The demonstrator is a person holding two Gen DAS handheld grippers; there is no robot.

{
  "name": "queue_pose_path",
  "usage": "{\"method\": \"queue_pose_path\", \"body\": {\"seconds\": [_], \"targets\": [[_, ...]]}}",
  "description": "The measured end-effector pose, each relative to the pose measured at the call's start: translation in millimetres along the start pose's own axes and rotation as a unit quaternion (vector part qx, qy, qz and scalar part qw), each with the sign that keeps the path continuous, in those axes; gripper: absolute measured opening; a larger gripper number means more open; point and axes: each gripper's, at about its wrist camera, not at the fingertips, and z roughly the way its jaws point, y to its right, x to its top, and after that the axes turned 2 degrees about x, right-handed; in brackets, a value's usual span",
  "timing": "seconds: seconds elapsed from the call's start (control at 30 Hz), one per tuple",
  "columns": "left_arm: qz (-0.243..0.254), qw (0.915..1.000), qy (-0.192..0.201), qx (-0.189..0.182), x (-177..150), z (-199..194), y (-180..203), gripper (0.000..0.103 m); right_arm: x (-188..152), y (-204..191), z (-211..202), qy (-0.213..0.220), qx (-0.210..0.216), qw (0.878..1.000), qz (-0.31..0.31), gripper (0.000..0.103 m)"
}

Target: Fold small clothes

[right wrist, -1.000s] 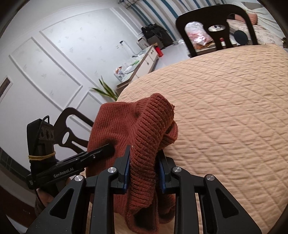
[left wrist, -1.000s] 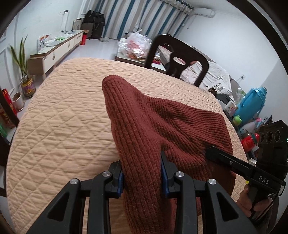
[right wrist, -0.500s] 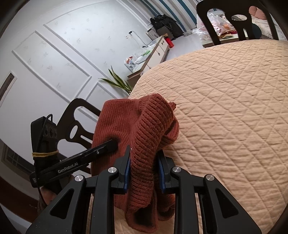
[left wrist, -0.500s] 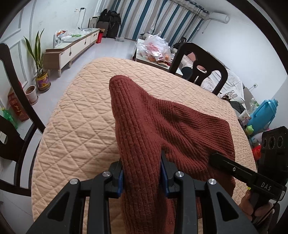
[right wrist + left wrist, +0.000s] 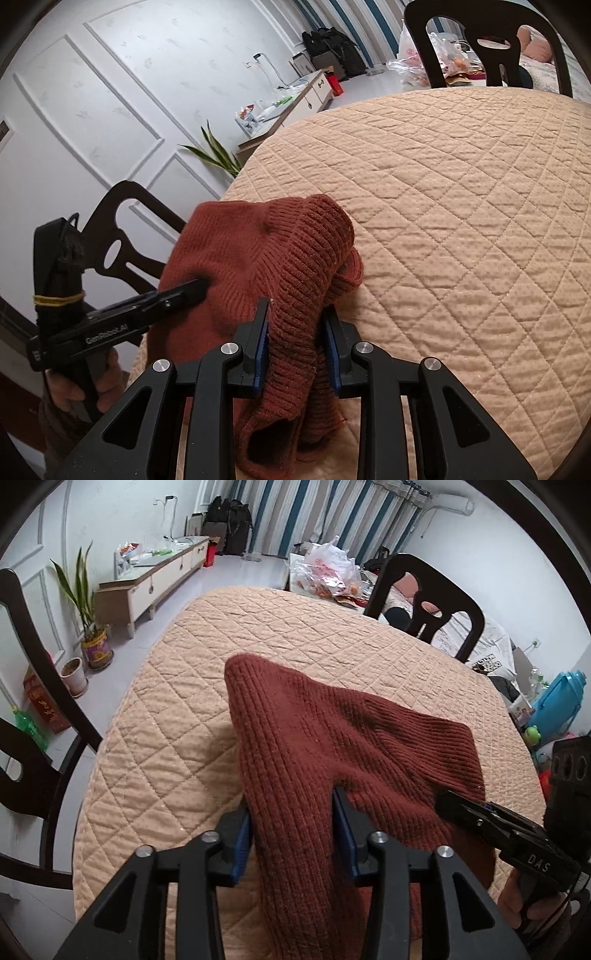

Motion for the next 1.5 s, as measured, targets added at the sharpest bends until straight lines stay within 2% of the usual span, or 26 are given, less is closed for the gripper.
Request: {"method": "queue_pose_path", "body": {"seconds": [0.17, 0.3, 0.37, 0.43, 0.5, 0.57, 0.73, 0.87, 1.0, 1.1, 1.23, 1.4, 1.5], "targets": [[0.000, 0.9998, 0.008, 0.016, -5, -3, -5, 0.063, -1, -3, -3, 0.004, -0.022, 1.000, -0.015, 0.035], [0.002, 0.9996, 0.017, 0.025, -12, -14, -7, 0.069, -4, -14, -6, 0.013, -0.062, 0.997, -0.040, 0.044], [0.010, 0.9991, 0.028, 0.031, -19, -22, -4, 0.079, -6, -19, -8, 0.019, -0.072, 0.996, -0.050, 0.044], [0.013, 0.9987, 0.035, 0.034, -27, -28, -2, 0.080, -9, -26, -12, 0.025, -0.083, 0.994, -0.059, 0.052], [0.016, 0.9981, 0.039, 0.045, -37, -34, -1, 0.080, -16, -34, -16, 0.031, -0.097, 0.992, -0.075, 0.055], [0.025, 0.9967, 0.047, 0.062, -49, -43, 2, 0.087, -24, -43, -22, 0.038, -0.108, 0.989, -0.092, 0.059], [0.021, 0.9938, 0.076, 0.079, -77, -63, 1, 0.090, -46, -57, -36, 0.049, -0.123, 0.985, -0.108, 0.063], [0.022, 0.9907, 0.081, 0.107, -101, -69, 3, 0.093, -65, -62, -43, 0.050, -0.140, 0.982, -0.114, 0.064], [0.013, 0.9913, 0.074, 0.108, -117, -71, 4, 0.094, -83, -65, -49, 0.043, -0.169, 0.978, -0.117, 0.065], [0.029, 0.9899, 0.066, 0.122, -127, -68, 11, 0.095, -95, -63, -49, 0.031, -0.178, 0.977, -0.117, 0.065], [0.042, 0.9898, 0.056, 0.123, -134, -64, 19, 0.095, -108, -61, -47, 0.008, -0.188, 0.975, -0.115, 0.065], [0.037, 0.9904, 0.045, 0.125, -140, -59, 19, 0.095, -117, -58, -48, 0.003, -0.211, 0.972, -0.108, 0.065], [0.045, 0.9925, 0.030, 0.109, -143, -51, 23, 0.095, -118, -57, -46, -0.003, -0.220, 0.969, -0.109, 0.065]]}}
